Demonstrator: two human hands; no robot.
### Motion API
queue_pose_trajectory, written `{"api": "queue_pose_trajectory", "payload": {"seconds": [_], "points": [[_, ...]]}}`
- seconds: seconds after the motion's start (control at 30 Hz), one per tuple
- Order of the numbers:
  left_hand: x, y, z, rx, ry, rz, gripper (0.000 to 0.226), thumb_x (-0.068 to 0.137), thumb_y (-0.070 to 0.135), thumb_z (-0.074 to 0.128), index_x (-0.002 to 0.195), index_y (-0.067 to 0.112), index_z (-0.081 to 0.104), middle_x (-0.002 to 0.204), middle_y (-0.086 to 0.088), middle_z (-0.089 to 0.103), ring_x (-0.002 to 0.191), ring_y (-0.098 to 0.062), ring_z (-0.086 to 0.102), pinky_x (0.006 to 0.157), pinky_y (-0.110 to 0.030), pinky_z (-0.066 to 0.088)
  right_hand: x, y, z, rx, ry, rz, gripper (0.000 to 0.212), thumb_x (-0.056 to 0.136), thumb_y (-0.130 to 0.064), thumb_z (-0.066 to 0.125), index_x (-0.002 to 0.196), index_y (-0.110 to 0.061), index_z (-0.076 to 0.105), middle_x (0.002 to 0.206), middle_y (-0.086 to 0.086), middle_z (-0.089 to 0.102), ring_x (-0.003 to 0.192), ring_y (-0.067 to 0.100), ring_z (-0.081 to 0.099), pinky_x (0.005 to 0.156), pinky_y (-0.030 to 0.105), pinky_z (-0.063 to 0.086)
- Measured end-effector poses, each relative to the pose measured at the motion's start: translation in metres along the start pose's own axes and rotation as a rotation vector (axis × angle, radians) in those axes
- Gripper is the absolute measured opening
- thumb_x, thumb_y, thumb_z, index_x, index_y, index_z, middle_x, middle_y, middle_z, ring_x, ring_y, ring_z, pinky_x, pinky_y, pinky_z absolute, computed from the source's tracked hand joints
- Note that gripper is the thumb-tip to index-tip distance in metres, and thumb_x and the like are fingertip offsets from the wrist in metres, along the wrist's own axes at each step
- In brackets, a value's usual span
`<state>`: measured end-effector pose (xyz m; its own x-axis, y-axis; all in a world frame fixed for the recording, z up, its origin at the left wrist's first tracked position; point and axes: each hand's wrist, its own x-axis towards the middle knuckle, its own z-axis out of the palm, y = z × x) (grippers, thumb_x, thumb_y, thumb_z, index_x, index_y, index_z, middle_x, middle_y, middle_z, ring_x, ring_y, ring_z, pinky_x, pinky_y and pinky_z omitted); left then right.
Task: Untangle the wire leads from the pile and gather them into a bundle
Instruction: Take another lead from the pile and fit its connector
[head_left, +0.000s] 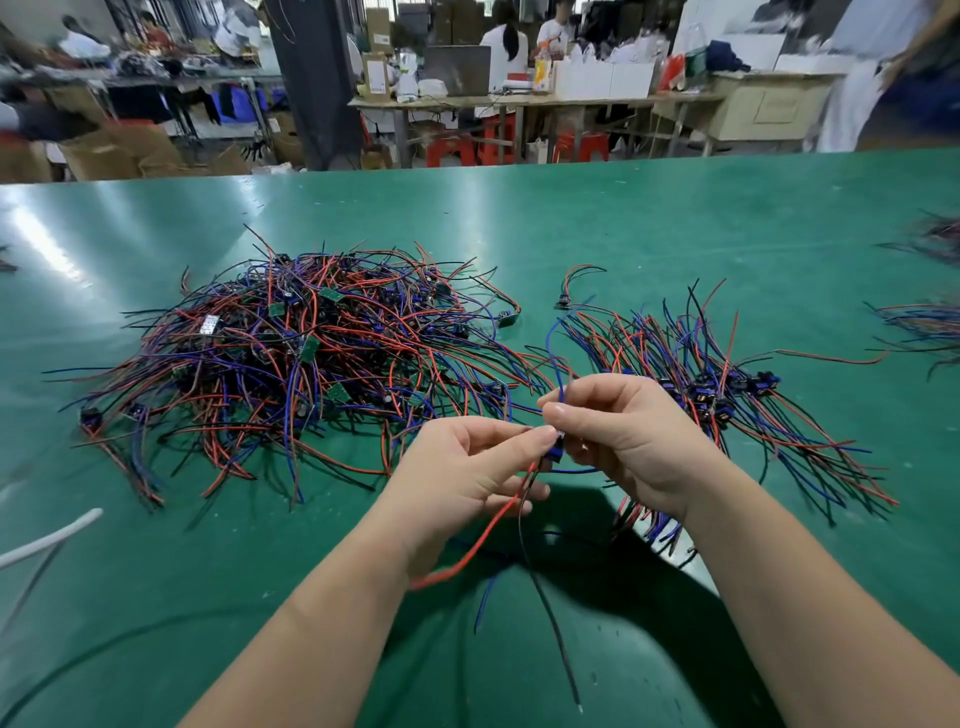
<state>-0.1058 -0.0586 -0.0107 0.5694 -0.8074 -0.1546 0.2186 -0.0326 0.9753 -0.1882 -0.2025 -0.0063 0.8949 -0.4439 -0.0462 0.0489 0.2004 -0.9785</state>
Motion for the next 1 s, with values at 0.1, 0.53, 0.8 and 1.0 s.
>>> {"api": "queue_pose_trajectory", "payload": {"seconds": [0.1, 0.53, 0.8, 1.0], "points": [[0.002, -0.003, 0.001, -0.049, 0.042, 0.032, 0.026, 0.058, 0.028, 0.078, 0.074, 0.008, 0.075, 0.066, -0.009, 0.068, 0.055, -0.015, 0.067, 0.051, -0.021, 0.052, -0.001, 0.005, 0.005, -0.044, 0.001, -0.003, 0.009, 0.055, -0.017, 0.076, 0.062, -0.012, 0.073, 0.061, 0.003, 0.065, 0.044, 0.009, 0.049, 0.043, 0.017, 0.037], [0.004, -0.004, 0.001, 0.172, -0.023, -0.066, 0.011, 0.077, 0.005, 0.075, 0.069, 0.004, 0.067, 0.055, -0.006, 0.064, 0.046, -0.014, 0.063, 0.046, -0.019, 0.05, 0.009, 0.005, -0.009, -0.032, 0.256, -0.005, 0.011, 0.076, 0.004, 0.07, 0.071, -0.006, 0.067, 0.056, 0.002, 0.064, 0.049, 0.011, 0.061, 0.046, 0.017, 0.048], [0.0, -0.004, 0.005, 0.145, -0.079, -0.115, 0.013, 0.079, 0.006, 0.074, 0.07, 0.005, 0.064, 0.054, -0.004, 0.063, 0.046, -0.013, 0.062, 0.052, -0.024, 0.055, 0.01, -0.002, -0.016, 0.149, 0.3, 0.006, 0.014, 0.075, 0.002, 0.068, 0.069, -0.004, 0.058, 0.054, 0.004, 0.062, 0.051, 0.017, 0.066, 0.046, 0.018, 0.052], [0.001, -0.004, 0.004, 0.142, -0.094, -0.112, 0.016, 0.08, 0.007, 0.074, 0.066, 0.01, 0.066, 0.055, -0.003, 0.063, 0.048, -0.014, 0.062, 0.054, -0.025, 0.055, 0.012, 0.002, -0.02, 0.124, 0.384, -0.065, 0.028, 0.078, -0.001, 0.071, 0.066, -0.01, 0.048, 0.051, 0.004, 0.058, 0.047, 0.021, 0.066, 0.041, 0.02, 0.049]]}}
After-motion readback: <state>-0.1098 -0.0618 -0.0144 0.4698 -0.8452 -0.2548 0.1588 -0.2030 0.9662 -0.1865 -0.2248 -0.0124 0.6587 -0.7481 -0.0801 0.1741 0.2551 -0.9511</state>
